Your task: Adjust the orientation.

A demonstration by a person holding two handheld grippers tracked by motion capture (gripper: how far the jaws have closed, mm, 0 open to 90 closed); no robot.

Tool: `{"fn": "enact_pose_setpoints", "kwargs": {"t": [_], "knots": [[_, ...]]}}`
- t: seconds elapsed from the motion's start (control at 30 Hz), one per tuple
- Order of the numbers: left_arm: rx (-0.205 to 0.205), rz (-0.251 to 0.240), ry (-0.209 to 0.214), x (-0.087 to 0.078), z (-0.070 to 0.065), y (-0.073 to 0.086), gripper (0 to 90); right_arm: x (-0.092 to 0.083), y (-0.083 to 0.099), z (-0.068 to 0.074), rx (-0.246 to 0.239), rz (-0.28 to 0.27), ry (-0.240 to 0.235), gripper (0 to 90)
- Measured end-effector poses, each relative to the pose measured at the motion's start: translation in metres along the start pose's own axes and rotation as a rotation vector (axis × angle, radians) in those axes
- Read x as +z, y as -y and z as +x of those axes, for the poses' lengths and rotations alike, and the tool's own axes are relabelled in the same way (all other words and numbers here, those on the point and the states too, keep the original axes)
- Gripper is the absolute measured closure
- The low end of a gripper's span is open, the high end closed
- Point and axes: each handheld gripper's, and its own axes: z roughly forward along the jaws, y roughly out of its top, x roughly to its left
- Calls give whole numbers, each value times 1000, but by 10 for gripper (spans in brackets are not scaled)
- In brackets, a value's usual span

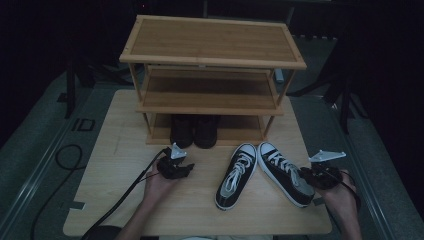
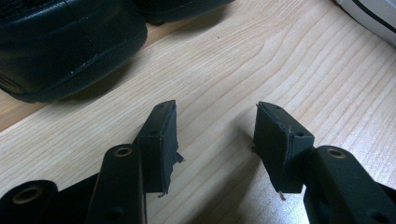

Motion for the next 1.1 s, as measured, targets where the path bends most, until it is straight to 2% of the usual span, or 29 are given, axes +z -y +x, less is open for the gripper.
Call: {"fn": "enact_pose_setpoints", "kwargs": {"t": [0.23, 0.37, 0.67, 1.1], "knots": [[0, -1, 0, 0, 0, 0, 498, 18, 0, 1, -23, 77, 45, 827], [-2, -3, 2, 0, 0, 0, 498, 29, -3, -1, -29, 108, 48, 832], [2, -2, 2, 0, 0, 0, 496, 43, -8, -4, -33, 130, 23, 862], [5, -3, 0, 1, 0, 0, 494, 39, -8, -9, -26, 101, -17, 882]]}}
